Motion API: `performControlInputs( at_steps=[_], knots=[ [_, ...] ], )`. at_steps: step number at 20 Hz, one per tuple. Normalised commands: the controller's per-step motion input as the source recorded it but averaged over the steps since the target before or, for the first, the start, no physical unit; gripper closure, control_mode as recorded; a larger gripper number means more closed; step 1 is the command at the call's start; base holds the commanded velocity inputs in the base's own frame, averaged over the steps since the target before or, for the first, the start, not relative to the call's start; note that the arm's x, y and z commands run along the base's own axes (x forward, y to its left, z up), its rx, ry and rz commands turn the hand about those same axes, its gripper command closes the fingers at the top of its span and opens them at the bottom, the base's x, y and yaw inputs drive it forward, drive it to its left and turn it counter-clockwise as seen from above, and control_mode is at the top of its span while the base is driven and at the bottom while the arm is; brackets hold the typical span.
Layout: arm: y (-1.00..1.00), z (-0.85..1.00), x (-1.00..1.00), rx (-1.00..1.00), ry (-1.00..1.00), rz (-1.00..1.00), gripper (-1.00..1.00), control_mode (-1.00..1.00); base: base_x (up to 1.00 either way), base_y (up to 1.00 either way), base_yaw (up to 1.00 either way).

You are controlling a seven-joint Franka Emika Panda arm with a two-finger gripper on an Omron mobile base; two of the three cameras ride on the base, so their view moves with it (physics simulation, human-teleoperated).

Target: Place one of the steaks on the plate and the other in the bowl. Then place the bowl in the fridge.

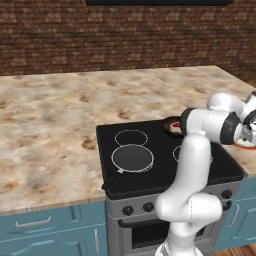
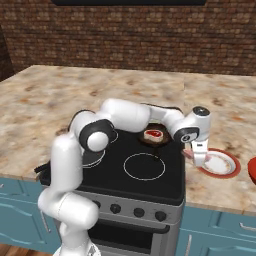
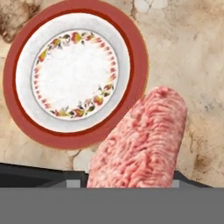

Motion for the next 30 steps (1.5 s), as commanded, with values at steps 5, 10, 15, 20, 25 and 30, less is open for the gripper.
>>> performControlInputs(
  at_steps=[5,10,15,20,25,30],
  knots=[
    [-0.26,-0.15,0.27,0.00,0.00,0.00,1.00,-1.00,0.00,0.00,0.00],
    [-0.18,-0.32,0.16,0.00,0.00,0.00,1.00,-1.00,0.00,0.00,0.00],
    [-0.17,-0.33,0.16,0.00,0.01,0.00,1.00,-1.00,0.00,0.00,0.00],
    [-0.20,-0.35,0.19,0.00,0.01,0.00,1.00,-1.00,0.00,0.00,0.00],
    [-0.15,-0.17,0.16,0.00,0.00,-0.03,1.00,-1.00,0.00,0.00,0.00],
    [-0.30,-0.01,0.06,0.00,0.00,-0.25,1.00,-1.00,0.00,0.00,0.00]
  ],
)
